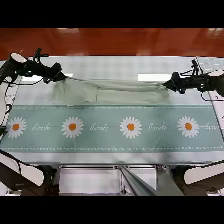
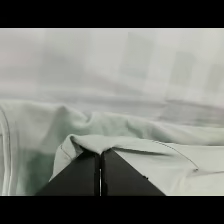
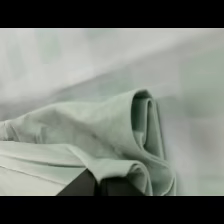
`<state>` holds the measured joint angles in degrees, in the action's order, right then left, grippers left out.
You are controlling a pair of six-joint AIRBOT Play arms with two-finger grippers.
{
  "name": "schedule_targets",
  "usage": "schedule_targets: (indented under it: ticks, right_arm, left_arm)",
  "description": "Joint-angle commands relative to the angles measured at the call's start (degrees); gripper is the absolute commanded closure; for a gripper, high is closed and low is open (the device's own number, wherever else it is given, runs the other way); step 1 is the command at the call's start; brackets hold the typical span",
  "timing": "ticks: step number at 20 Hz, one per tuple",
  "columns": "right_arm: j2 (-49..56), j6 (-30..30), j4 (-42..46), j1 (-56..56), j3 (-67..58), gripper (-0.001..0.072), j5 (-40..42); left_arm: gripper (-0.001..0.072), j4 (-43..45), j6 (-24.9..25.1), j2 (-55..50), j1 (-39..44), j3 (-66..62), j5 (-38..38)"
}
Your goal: Fold the shirts.
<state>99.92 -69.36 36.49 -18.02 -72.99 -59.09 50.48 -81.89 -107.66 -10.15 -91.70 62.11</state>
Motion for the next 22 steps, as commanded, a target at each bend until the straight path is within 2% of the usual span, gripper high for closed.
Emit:
schedule_targets:
  ticks: [1,3,4,5,6,7,10,12,13,15,17,19,22]
  right_arm:
    - [1.8,0.4,-1.6,0.0,-0.5,0.0685,1.4]
    - [2.1,0.4,-2.0,0.0,-0.5,0.0681,1.3]
    - [2.1,0.3,-2.2,0.0,-0.5,0.0568,1.3]
    - [2.0,0.0,-2.9,0.0,-0.5,0.0345,0.8]
    - [1.9,0.0,-3.4,-0.2,-0.8,0.0302,-0.8]
    - [1.9,0.0,-3.4,-1.0,-1.8,0.0302,-3.5]
    - [1.4,-0.9,-3.3,-6.4,-7.8,0.0302,-17.6]
    - [-2.0,-1.1,-1.8,-11.4,-8.8,0.0302,-21.3]
    - [-4.3,-1.1,1.9,-13.6,-8.8,0.0302,-21.2]
    - [-9.1,-2.0,11.2,-16.6,-6.7,0.0299,-18.0]
    - [-12.3,-1.9,13.6,-18.3,-0.3,0.0294,-13.7]
    - [-13.0,-0.8,11.5,-18.6,7.6,0.0294,-10.4]
    - [-11.7,4.4,2.0,-18.6,16.3,0.0293,-5.1]
  left_arm:
    - [0.0692,-0.2,0.4,-2.9,0.6,-2.1,-0.2]
    - [0.0691,-0.1,0.4,-3.3,0.9,-2.1,0.0]
    - [0.066,-0.5,0.4,-3.2,0.9,-2.2,0.0]
    - [0.0504,-1.3,0.3,-3.2,0.8,-2.7,1.0]
    - [0.0273,-1.4,0.2,-3.2,0.5,-3.9,3.0]
    - [0.0202,-1.4,0.1,-3.2,0.0,-5.9,6.1]
    - [0.0203,2.6,-2.8,-1.6,-3.7,-13.3,17.7]
    - [0.0203,6.4,-3.3,2.8,-6.8,-13.6,20.5]
    - [0.0203,8.0,-3.2,5.6,-8.0,-12.7,20.6]
    - [0.0203,9.1,-2.4,12.8,-9.6,-6.6,17.2]
    - [0.0203,9.0,-1.2,20.9,-9.4,4.3,10.6]
    - [0.0203,8.2,0.5,28.9,-8.1,17.0,4.5]
    - [0.0203,4.8,3.2,37.9,-6.1,32.2,-0.2]
